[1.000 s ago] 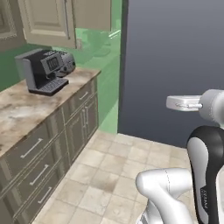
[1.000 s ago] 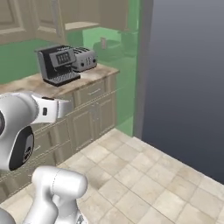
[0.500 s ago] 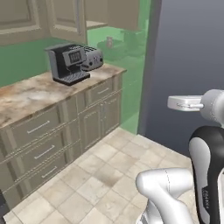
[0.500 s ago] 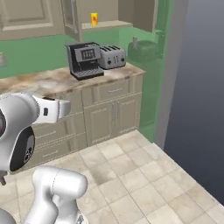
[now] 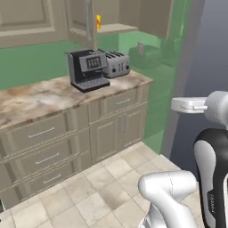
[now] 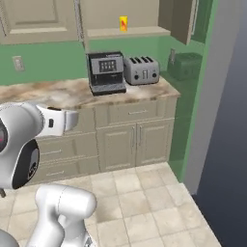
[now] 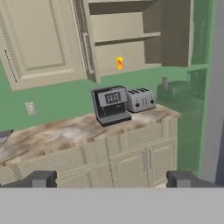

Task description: Open the cabinet directly in front. Then move the liquor and the cup to the dining counter with the candle on it.

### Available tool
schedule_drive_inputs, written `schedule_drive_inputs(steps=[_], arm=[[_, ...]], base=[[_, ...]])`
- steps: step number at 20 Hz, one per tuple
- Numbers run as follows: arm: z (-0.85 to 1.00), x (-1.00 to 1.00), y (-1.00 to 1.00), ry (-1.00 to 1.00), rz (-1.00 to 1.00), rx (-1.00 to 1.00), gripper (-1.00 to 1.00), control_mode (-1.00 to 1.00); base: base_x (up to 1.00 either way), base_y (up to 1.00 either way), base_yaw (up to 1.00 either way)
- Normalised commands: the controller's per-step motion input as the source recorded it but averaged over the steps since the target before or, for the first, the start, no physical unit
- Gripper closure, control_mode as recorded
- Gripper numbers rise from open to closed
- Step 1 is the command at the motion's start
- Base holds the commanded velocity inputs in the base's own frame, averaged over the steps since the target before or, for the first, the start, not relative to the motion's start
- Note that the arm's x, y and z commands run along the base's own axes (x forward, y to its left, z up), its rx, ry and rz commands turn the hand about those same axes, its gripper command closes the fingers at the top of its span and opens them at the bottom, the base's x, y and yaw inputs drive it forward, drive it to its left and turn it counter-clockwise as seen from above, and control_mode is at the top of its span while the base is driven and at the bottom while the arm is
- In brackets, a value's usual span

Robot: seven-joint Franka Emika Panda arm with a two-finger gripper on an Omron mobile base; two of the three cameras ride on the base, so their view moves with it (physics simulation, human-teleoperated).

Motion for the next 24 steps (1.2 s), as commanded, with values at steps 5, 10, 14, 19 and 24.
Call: schedule_drive_inputs(steps=[5,10,14,19,24], arm=[[0.0,0.0,0.0,0.0,0.0,0.0,-1.0,1.0],[0.0,0.0,0.0,0.0,0.0,0.0,-1.0,1.0],[0.0,0.0,0.0,0.0,0.0,0.0,-1.0,1.0],[0.0,0.0,0.0,0.0,0.0,0.0,-1.0,1.0],[0.0,0.0,0.0,0.0,0.0,0.0,-1.0,1.0]], base=[[0.99,-1.0,0.4],[0.9,-1.0,0.36],[0.84,-1.0,0.38],[0.63,-0.34,0.14],[0.56,0.0,0.0]])
